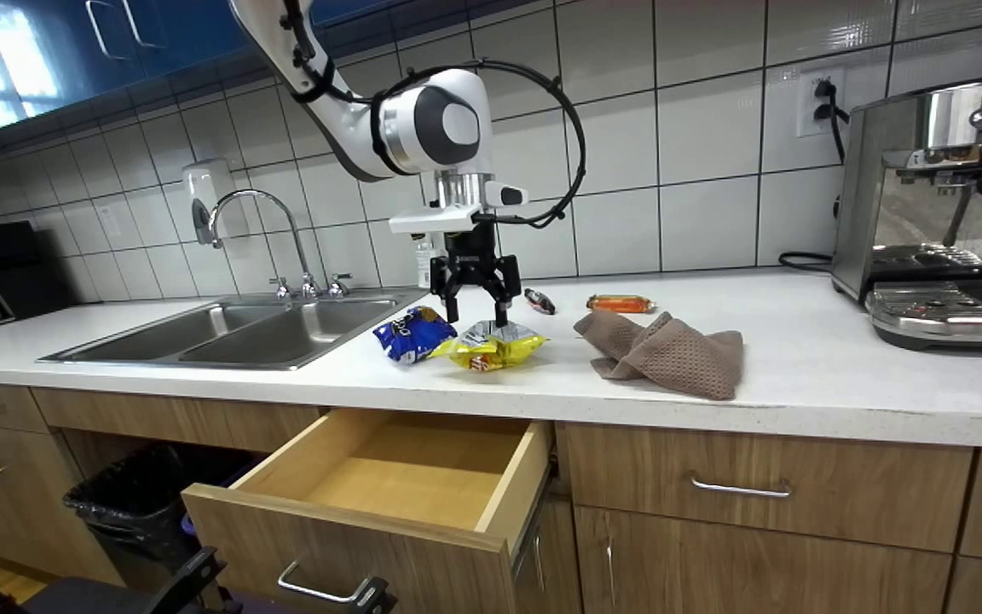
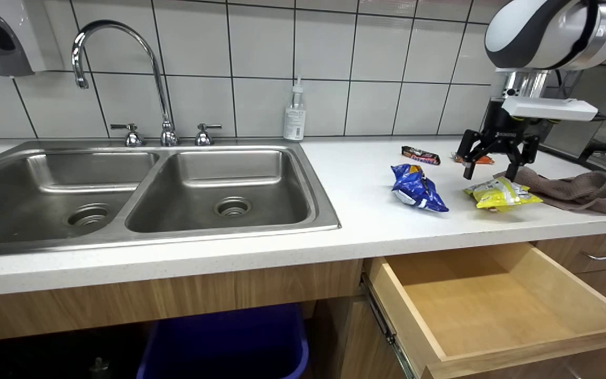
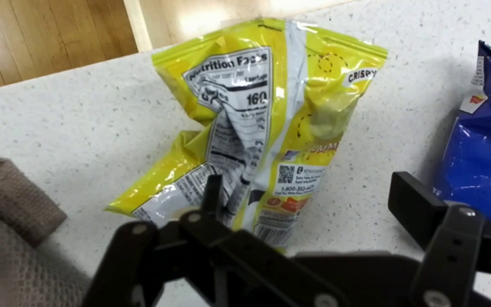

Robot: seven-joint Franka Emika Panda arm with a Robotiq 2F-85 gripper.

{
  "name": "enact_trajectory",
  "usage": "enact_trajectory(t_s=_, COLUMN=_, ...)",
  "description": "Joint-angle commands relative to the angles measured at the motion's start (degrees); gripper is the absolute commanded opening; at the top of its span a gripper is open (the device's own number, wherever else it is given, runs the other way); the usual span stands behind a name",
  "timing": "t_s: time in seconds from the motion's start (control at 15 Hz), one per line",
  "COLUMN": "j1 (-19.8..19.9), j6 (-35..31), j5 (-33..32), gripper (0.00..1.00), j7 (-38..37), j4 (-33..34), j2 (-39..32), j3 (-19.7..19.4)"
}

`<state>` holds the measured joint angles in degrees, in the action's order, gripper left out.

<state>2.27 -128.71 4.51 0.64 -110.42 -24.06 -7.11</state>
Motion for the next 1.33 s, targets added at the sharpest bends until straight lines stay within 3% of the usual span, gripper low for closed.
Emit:
enact_trajectory(t_s=0.0, j1=1.87, j6=2.18, j5=1.87, gripper=1.00, j7=-1.21, j4=2.78, j2=-1.37, j3=1.76)
enact_trajectory(t_s=0.53, j1=2.18, j6=2.19, j5=2.70, gripper=1.00, j7=-1.34, j4=2.74, j2=-1.51, j3=1.97)
enact_trajectory(t_s=0.6, j1=2.19, j6=2.10, j5=2.71, gripper=0.75, j7=-1.39, j4=2.71, j2=-1.53, j3=1.95)
enact_trajectory(t_s=0.67, j1=2.18, j6=2.07, j5=2.67, gripper=0.74, j7=-1.41, j4=2.67, j2=-1.53, j3=1.94)
enact_trajectory(t_s=1.27, j1=2.08, j6=1.88, j5=2.37, gripper=0.05, j7=-1.60, j4=2.17, j2=-1.11, j3=1.86)
